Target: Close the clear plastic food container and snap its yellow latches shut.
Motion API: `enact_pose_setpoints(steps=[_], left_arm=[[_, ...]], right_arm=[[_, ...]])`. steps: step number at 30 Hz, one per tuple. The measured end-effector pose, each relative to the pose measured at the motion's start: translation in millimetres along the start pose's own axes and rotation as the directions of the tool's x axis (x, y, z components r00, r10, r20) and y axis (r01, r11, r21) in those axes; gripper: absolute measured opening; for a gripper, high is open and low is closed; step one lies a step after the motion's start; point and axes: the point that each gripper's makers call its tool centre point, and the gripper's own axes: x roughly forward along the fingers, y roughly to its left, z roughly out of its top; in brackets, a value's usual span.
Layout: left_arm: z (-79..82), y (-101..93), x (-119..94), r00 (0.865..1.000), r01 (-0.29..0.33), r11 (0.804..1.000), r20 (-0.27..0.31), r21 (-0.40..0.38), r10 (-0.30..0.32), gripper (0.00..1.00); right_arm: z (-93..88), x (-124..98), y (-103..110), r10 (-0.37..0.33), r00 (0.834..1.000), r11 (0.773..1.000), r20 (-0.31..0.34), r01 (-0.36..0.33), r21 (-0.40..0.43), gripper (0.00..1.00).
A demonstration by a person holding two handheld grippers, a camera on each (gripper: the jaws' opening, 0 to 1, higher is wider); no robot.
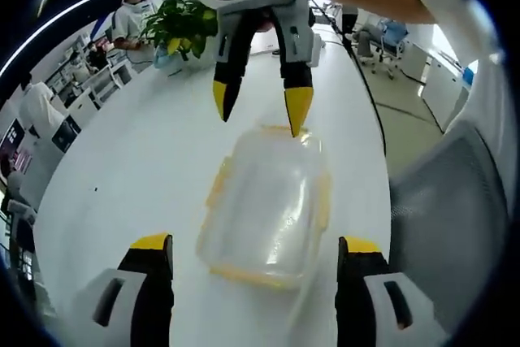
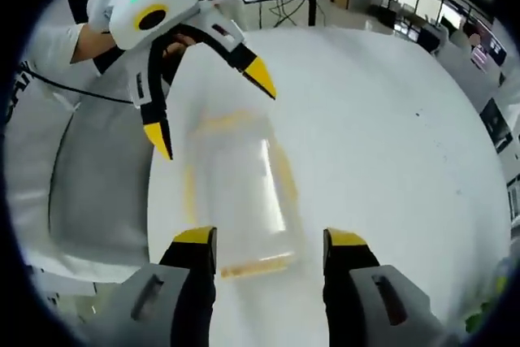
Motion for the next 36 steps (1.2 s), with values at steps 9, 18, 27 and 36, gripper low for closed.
enact_pose_setpoints(steps=[9, 18, 27, 36], left_arm=[[-8.6, 2.8, 4, 0.999, 0.018, 1.0, -0.044, -0.002, -0.018, 0.81], [-9.2, 1.7, 10, 0.997, 0.041, 0.999, -0.065, 0.021, -0.039, 0.81], [-12.9, -1.8, 16, 0.995, 0.063, 0.997, -0.086, 0.045, -0.059, 0.8], [-10.7, -2.0, 22, 0.992, 0.077, 0.994, -0.102, 0.08, -0.068, 0.69]], right_arm=[[-17.4, 5, 14, 0.027, 0.996, 0.995, -0.082, -0.035, -0.092, 0.71], [-21.3, 16, 25, 0.045, 0.993, 0.982, -0.106, -0.064, -0.176, 0.76], [-25.3, 24, 23, 0.022, 0.992, 0.979, -0.128, -0.047, -0.197, 0.72], [-27.0, 27, 21, 0.017, 0.993, 0.983, -0.113, -0.037, -0.179, 0.67]])
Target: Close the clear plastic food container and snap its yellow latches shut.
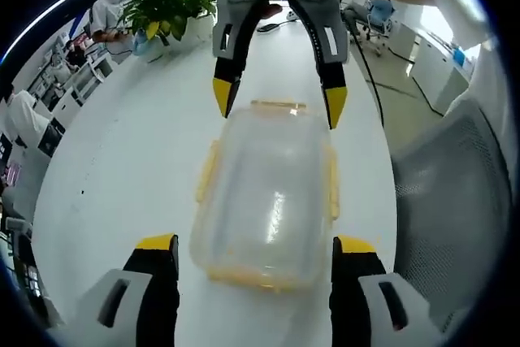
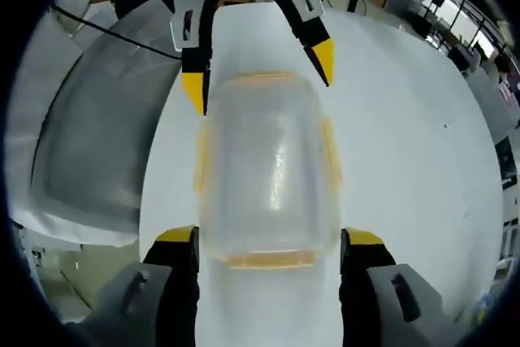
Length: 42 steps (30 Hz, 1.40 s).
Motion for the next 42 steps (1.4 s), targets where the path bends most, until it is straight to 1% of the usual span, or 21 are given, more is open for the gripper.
enact_pose_setpoints(steps=[3, 12, 14, 15, 17, 22, 30, 42], left_arm=[[0.0, -3.1, 1.6, 1.0, 0.012, 1.0, -0.007, -0.002, -0.012, 0.65], [1.5, -2.9, 2.9, 1.0, 0.01, 1.0, -0.016, 0.019, -0.009, 0.65], [1.4, -0.2, 3.7, 1.0, -0.001, 1.0, -0.016, 0.018, 0.001, 0.68], [-0.5, 0.7, 4.4, 1.0, -0.002, 1.0, -0.026, 0.024, 0.003, 0.7], [-2.0, -1.3, 6.0, 0.999, 0.016, 1.0, -0.031, 0.026, -0.016, 0.69], [-3.5, -0.7, 10.2, 0.999, 0.023, 0.999, -0.043, 0.03, -0.021, 0.71], [-3.4, -0.3, 10.4, 0.999, 0.026, 0.999, -0.041, 0.031, -0.025, 0.71], [-4.3, -0.9, 9.8, 0.999, 0.028, 0.999, -0.037, 0.033, -0.027, 0.71]], right_arm=[[-1.8, -0.2, -0.1, -0.001, 1.0, 1.0, -0.002, 0.001, -0.002, 0.68], [-3.7, 0.4, 0.2, 0.006, 1.0, 1.0, -0.005, -0.006, 0.002, 0.68], [-3.9, 0.3, 0.0, 0.007, 1.0, 1.0, -0.004, -0.007, 0.002, 0.68], [-4.0, 0.3, 0.0, 0.007, 1.0, 1.0, -0.005, -0.007, 0.002, 0.68], [-4.3, 0.3, 0.1, 0.008, 1.0, 1.0, -0.006, -0.008, 0.001, 0.68], [-4.9, 0.4, -0.1, 0.012, 1.0, 1.0, -0.004, -0.012, 0.001, 0.68], [-4.8, 0.8, 0.2, 0.014, 1.0, 1.0, -0.002, -0.014, 0.0, 0.68], [-4.3, 1.5, 0.3, 0.017, 1.0, 1.0, -0.019, -0.016, 0.001, 0.68]])
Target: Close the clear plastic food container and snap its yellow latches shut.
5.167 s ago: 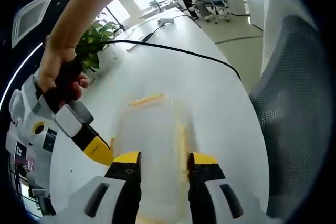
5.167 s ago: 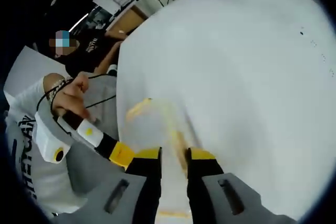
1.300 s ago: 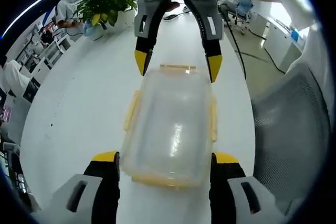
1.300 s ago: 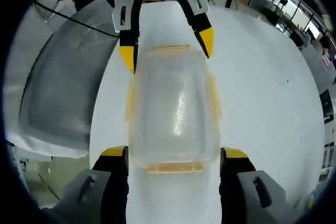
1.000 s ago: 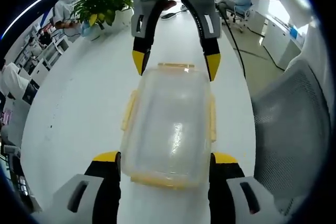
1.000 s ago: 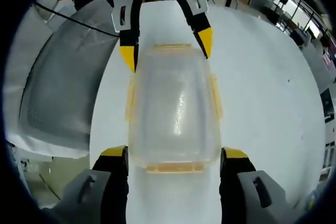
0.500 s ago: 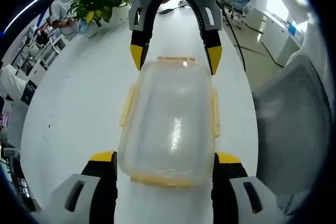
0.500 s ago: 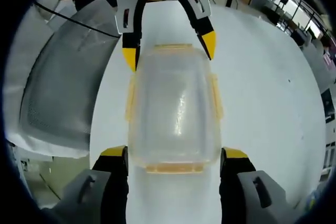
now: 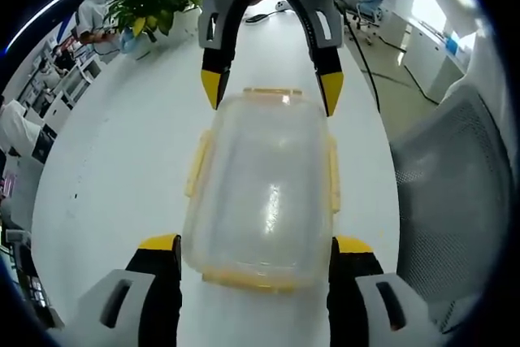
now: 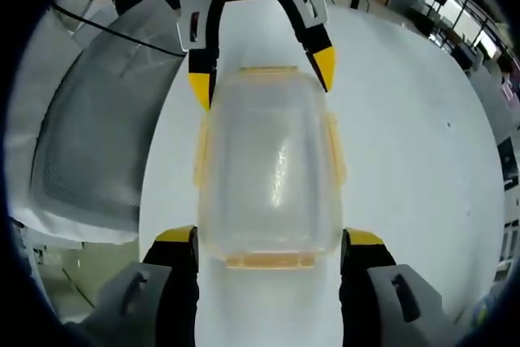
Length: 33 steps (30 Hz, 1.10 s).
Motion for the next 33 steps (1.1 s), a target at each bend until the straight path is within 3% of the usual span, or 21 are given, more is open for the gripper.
enact_pose_setpoints(steps=[10, 33], left_arm=[[-1.0, 0.1, 0, 1.0, 0.005, 1.0, 0.003, 0.004, -0.005, 0.71], [-9.8, 26.7, 3, 1.0, -0.002, 1.0, -0.02, 0.004, 0.002, 0.71]], right_arm=[[0.6, 1, -1, 0.005, 1.0, 1.0, -0.002, -0.005, -0.001, 0.68], [9.8, 6, -26, 0.005, 1.0, 1.0, -0.003, -0.005, -0.009, 0.68]])
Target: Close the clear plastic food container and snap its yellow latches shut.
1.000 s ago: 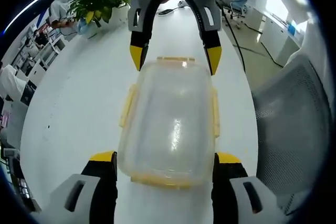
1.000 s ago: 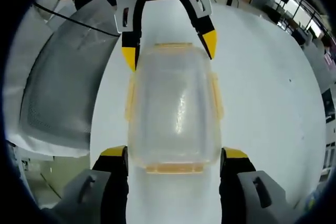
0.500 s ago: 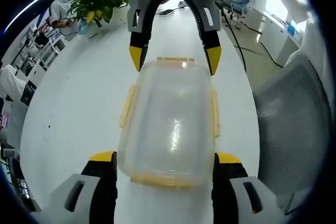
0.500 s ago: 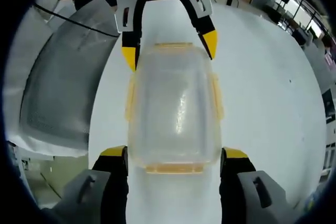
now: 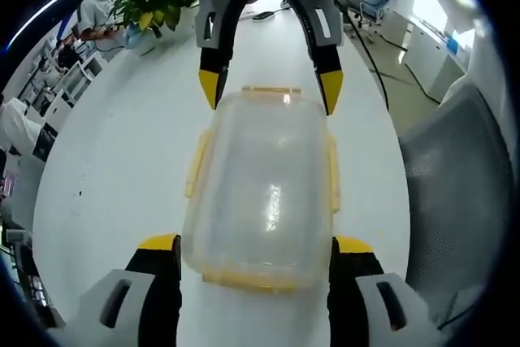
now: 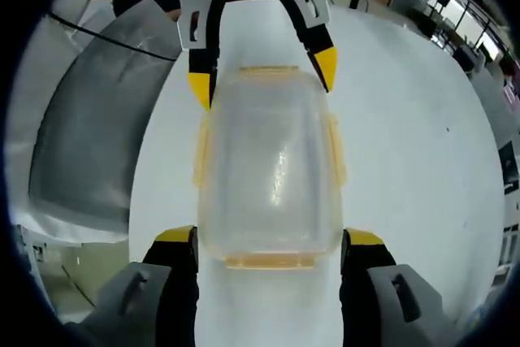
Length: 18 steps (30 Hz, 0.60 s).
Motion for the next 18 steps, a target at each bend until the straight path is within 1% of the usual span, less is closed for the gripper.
enact_pose_setpoints(steps=[10, 18], left_arm=[[-1.4, 18.3, 1, 1.0, -0.001, 1.0, -0.003, -0.001, 0.001, 0.71], [-3.1, 37.6, 1, 1.0, 0.0, 1.0, -0.023, 0.008, 0.0, 0.71]], right_arm=[[4.4, 1, -19, 0.002, 1.0, 1.0, -0.014, -0.003, -0.002, 0.68], [9.0, 0, -36, 0.002, 1.0, 1.0, -0.023, -0.002, -0.001, 0.68]])
